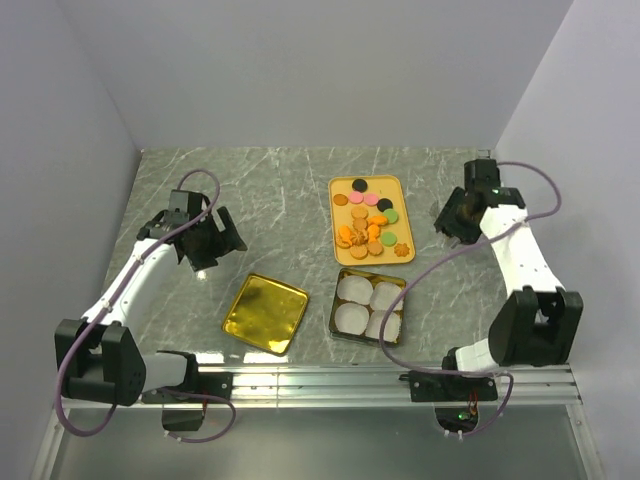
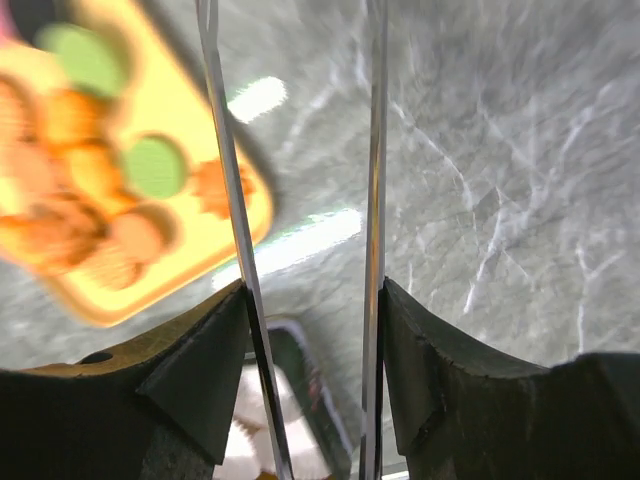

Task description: Pack the cookies

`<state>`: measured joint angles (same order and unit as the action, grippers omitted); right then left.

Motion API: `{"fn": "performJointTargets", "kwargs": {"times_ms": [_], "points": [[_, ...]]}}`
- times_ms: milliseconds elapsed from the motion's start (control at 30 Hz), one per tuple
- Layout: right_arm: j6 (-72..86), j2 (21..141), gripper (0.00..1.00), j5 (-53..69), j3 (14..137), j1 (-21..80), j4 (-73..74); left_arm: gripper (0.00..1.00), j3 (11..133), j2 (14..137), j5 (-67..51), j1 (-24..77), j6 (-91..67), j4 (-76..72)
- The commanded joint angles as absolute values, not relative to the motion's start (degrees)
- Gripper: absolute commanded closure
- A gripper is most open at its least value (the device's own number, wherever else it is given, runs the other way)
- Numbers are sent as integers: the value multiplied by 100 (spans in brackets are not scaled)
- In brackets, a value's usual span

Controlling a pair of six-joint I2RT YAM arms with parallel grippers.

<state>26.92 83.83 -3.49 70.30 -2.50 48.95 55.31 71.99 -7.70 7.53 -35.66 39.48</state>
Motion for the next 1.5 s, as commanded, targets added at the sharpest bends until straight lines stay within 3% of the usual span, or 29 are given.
{"fn": "performJointTargets", "kwargs": {"times_ms": [0,433,567,867,1467], "points": [[2637,7841,40,-518,7584,-220,5686,9,5713,7260,-1010,756,-3604,3639],[2356,7313,41,737,8472,0,6740,6,5932,7330,-1099,826,-3569,3568],[2206,7312,41,1256,8490,639,6899,3,5941,7199,-1020,826,-3481,3612],[2233,8155,51,1257,8912,1705,7005,4,5906,7128,-993,826,-3401,3621],[2110,9403,51,195,10071,2530,7602,5,5862,6987,-914,826,-3313,3568]]}}
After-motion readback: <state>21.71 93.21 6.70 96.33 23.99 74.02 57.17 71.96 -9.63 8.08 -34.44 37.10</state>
